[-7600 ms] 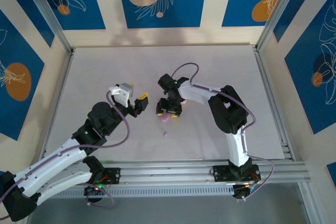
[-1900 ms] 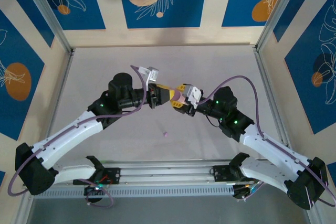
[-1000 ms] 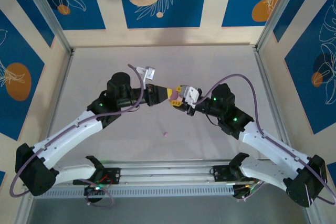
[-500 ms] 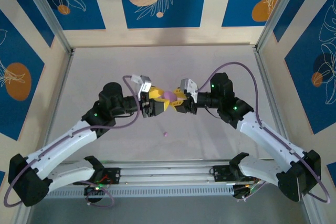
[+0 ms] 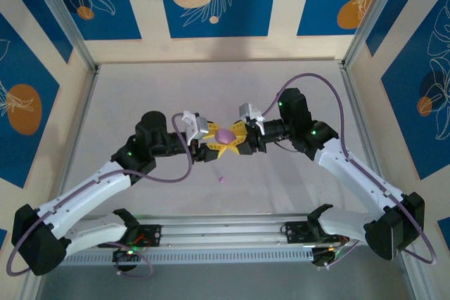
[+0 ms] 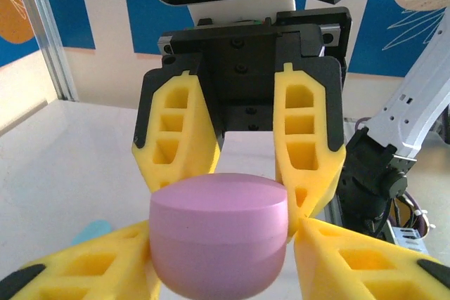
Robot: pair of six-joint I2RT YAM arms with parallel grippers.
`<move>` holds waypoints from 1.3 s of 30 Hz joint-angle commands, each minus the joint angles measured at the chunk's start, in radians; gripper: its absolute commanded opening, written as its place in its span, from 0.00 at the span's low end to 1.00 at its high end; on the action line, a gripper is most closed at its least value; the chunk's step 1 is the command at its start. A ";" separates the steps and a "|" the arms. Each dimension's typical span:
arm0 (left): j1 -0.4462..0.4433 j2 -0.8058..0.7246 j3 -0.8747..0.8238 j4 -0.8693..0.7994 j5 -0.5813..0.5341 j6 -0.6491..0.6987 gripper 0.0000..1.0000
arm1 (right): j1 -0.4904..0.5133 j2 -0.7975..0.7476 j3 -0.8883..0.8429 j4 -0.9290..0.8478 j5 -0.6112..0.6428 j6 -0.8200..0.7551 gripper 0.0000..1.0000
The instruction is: Insert the wireless bluetooth earbuds into the charging case
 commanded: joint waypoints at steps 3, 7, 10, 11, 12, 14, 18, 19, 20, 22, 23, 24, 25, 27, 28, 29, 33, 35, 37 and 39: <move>0.000 0.006 0.002 0.017 0.041 0.036 0.40 | 0.002 0.006 0.044 -0.078 -0.046 -0.063 0.28; 0.000 0.010 0.014 -0.031 0.040 0.045 0.37 | 0.005 0.016 0.059 -0.104 -0.043 -0.084 0.28; -0.003 0.018 0.018 -0.026 0.034 0.032 0.35 | 0.015 0.021 0.070 -0.123 -0.023 -0.096 0.29; -0.004 0.022 0.018 -0.025 0.032 0.027 0.33 | 0.019 0.022 0.074 -0.128 -0.023 -0.098 0.29; -0.004 0.025 0.020 -0.025 0.034 0.026 0.31 | 0.017 0.021 0.076 -0.129 -0.025 -0.095 0.29; -0.006 0.027 0.017 -0.025 0.036 0.031 0.28 | 0.011 0.019 0.081 -0.130 -0.031 -0.079 0.32; -0.007 0.014 -0.012 0.003 0.039 0.038 0.23 | -0.033 0.031 0.105 -0.153 -0.076 -0.024 0.37; -0.006 0.008 -0.019 0.010 0.039 0.038 0.22 | -0.047 0.040 0.118 -0.166 -0.094 -0.009 0.38; -0.007 0.005 -0.024 0.018 0.041 0.037 0.21 | -0.061 0.051 0.130 -0.178 -0.110 0.008 0.40; -0.006 0.000 -0.035 0.041 0.051 0.027 0.20 | -0.079 0.074 0.152 -0.197 -0.137 0.036 0.44; -0.007 -0.002 -0.040 0.055 0.059 0.020 0.20 | -0.085 0.085 0.163 -0.201 -0.147 0.054 0.45; -0.007 -0.001 -0.044 0.068 0.065 0.012 0.20 | -0.088 0.096 0.171 -0.202 -0.153 0.068 0.46; -0.007 -0.002 -0.047 0.081 0.073 0.004 0.20 | -0.090 0.105 0.180 -0.207 -0.158 0.081 0.47; -0.007 0.000 -0.054 0.102 0.083 -0.008 0.20 | -0.093 0.119 0.191 -0.207 -0.170 0.094 0.48; -0.007 0.000 -0.057 0.111 0.083 -0.013 0.20 | -0.093 0.122 0.193 -0.204 -0.172 0.103 0.49; -0.006 0.000 -0.061 0.121 0.083 -0.020 0.20 | -0.094 0.125 0.194 -0.198 -0.163 0.117 0.49; -0.007 -0.001 -0.080 0.177 0.085 -0.055 0.20 | -0.106 0.124 0.186 -0.140 -0.099 0.189 0.51; -0.007 -0.002 -0.089 0.207 0.083 -0.074 0.20 | -0.109 0.112 0.165 -0.090 -0.068 0.206 0.51; -0.006 -0.001 -0.093 0.222 0.082 -0.088 0.20 | -0.107 0.096 0.142 -0.057 -0.089 0.188 0.49; -0.007 -0.001 -0.096 0.227 0.074 -0.095 0.20 | -0.101 0.084 0.130 -0.054 -0.119 0.153 0.42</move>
